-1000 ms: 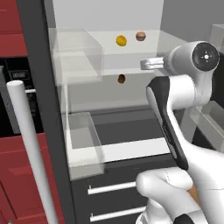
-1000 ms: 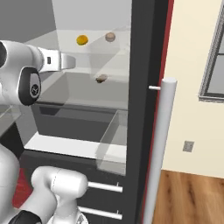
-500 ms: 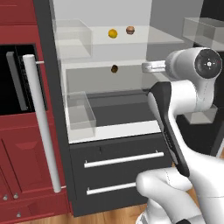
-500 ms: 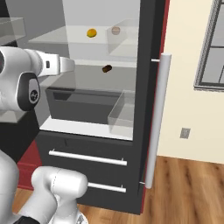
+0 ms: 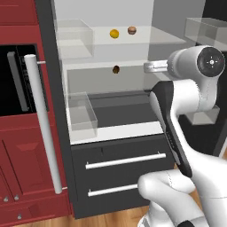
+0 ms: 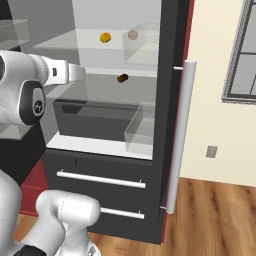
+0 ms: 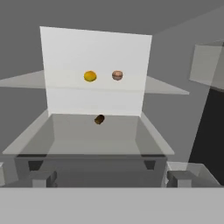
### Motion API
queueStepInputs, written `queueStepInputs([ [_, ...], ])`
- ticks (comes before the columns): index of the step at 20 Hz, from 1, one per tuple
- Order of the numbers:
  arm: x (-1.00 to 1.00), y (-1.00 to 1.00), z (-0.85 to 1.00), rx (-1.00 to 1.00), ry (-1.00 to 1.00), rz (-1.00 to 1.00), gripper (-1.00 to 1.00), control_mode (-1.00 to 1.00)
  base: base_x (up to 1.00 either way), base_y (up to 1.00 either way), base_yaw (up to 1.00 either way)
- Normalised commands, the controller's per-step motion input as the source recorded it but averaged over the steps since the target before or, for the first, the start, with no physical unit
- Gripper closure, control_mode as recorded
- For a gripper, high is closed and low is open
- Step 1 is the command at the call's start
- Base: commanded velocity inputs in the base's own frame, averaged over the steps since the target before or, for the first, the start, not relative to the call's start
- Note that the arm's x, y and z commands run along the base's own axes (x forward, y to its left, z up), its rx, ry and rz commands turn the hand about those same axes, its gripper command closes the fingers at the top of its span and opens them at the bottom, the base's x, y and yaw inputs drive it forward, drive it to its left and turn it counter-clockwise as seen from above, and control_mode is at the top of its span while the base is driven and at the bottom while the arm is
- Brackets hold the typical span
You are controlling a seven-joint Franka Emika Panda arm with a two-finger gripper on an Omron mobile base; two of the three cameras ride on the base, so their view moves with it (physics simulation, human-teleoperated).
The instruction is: Place the mango in the correct fridge rack based on whether it is a fruit or vegetable. Finally, close the fridge door.
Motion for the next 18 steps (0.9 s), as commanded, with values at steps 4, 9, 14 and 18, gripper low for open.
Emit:
queueStepInputs([
  [4, 0.0, 0.0, 0.0, 0.0, 0.0, 0.0, -1.0, 1.0, 0.0, 0.0, 0.0],
  [9, -0.77, 0.1, 0.1, -0.02, -0.17, 0.03, -1.0, -1.0, 0.0, 0.0, 0.0],
  [14, -0.87, 0.89, 0.56, -0.28, -0.1, 0.21, -1.0, -1.0, 0.0, 0.0, 0.0],
  [18, -0.5, 1.0, 0.38, -0.42, 0.0, 0.26, -1.0, -1.0, 0.0, 0.0, 0.0],
])
